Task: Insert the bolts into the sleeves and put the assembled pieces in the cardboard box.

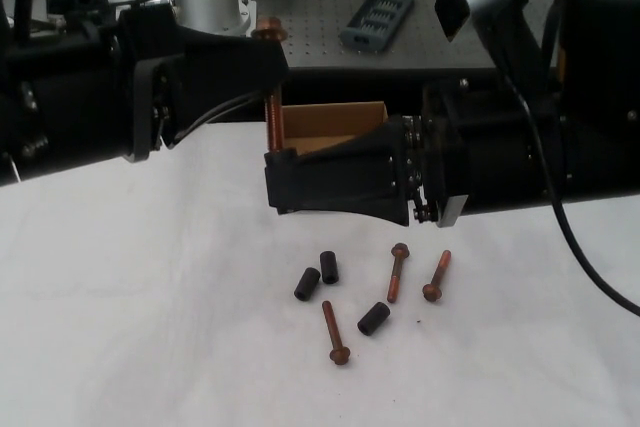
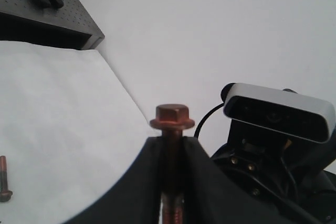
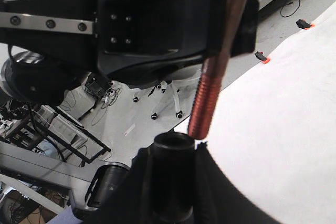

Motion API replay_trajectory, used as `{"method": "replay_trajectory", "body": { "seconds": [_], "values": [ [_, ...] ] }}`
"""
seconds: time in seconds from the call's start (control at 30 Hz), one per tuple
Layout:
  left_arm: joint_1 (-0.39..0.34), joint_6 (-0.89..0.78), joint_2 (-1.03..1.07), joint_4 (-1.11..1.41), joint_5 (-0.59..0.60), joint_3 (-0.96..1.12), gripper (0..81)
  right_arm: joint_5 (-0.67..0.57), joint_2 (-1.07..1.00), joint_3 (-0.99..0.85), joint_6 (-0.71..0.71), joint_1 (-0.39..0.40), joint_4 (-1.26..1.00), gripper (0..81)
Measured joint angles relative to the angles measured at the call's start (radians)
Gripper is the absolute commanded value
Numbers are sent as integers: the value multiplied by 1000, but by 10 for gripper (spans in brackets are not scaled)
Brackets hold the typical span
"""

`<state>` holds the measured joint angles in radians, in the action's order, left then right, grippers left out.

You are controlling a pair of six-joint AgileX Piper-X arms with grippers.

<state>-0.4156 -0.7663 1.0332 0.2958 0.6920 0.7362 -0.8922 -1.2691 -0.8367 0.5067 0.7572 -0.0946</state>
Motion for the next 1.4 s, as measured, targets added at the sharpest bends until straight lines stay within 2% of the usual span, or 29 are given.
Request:
{"method": "replay_trajectory", "body": {
  "seconds": [0.87, 1.4],
  "values": [
    [0, -43, 0, 0, 40, 0, 6, 20, -14, 0, -5, 0, -31, 29],
    [0, -43, 0, -3, 37, 0, 6, -54, -14, 0, -15, -65, -31, 29]
  ]
}}
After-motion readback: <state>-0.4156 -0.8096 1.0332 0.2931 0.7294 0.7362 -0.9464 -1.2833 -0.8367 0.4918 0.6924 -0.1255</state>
